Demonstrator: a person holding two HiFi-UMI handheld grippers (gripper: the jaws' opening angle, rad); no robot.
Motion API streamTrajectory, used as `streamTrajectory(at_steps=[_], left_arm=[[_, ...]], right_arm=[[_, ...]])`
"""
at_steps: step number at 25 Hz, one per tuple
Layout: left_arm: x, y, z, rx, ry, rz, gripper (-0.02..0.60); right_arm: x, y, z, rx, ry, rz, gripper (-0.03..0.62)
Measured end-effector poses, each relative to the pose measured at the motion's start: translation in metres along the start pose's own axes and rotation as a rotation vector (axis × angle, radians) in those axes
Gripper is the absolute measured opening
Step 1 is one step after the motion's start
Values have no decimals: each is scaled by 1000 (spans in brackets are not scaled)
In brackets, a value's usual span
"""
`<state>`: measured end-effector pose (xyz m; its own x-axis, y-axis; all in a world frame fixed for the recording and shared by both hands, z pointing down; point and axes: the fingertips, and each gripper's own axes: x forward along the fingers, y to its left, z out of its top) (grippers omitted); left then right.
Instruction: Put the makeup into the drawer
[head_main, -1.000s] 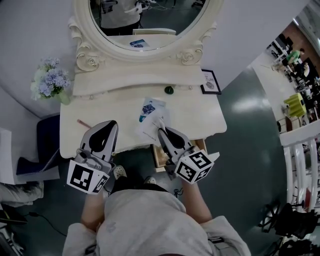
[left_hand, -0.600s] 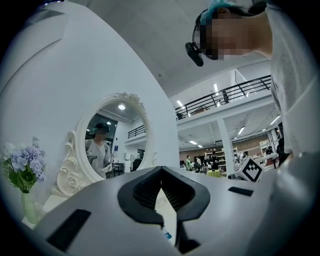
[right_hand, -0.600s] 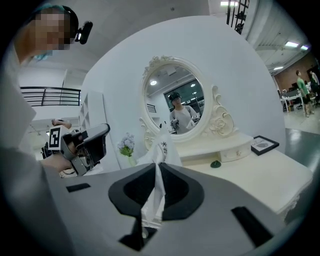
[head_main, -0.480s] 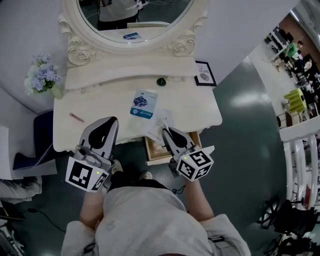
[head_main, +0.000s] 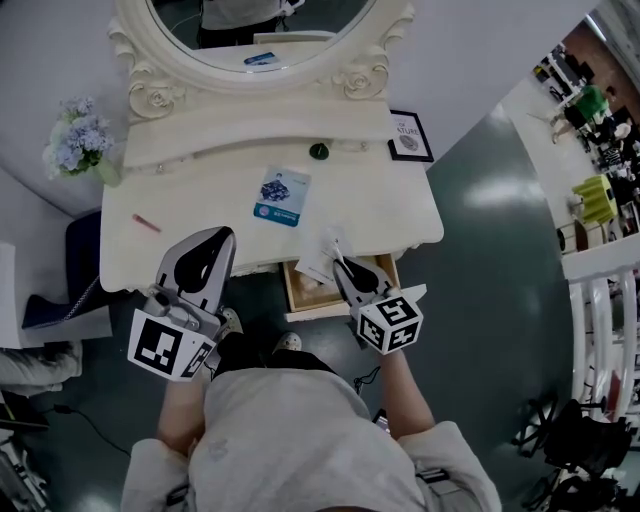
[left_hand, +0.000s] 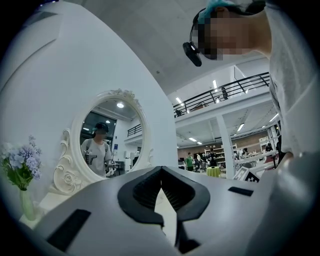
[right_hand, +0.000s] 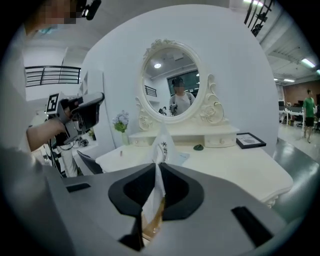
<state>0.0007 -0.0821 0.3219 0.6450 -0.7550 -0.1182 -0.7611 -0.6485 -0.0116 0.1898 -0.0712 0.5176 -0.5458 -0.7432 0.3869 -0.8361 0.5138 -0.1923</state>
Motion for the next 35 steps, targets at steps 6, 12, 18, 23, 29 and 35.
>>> streamTrajectory(at_steps=[6, 12, 18, 23, 29, 35], left_arm=[[2, -5, -5, 2, 11, 10, 15], [2, -9, -8, 7, 17, 18, 14], [2, -10, -10, 13, 21, 29, 14], [1, -9, -12, 10, 26, 45, 15], [1, -10, -15, 8, 34, 56, 15], [1, -10, -17, 9, 40, 65, 14]], right_arm=[[4, -12, -36, -61, 106, 5, 38], [10, -22, -72, -101, 207, 20, 38], [15, -27, -101, -154, 300, 38, 37], [21, -29, -127, -217, 391, 64, 37], [31, -37, -149, -263, 491, 84, 37], [43, -36, -167, -335, 612, 123, 38]])
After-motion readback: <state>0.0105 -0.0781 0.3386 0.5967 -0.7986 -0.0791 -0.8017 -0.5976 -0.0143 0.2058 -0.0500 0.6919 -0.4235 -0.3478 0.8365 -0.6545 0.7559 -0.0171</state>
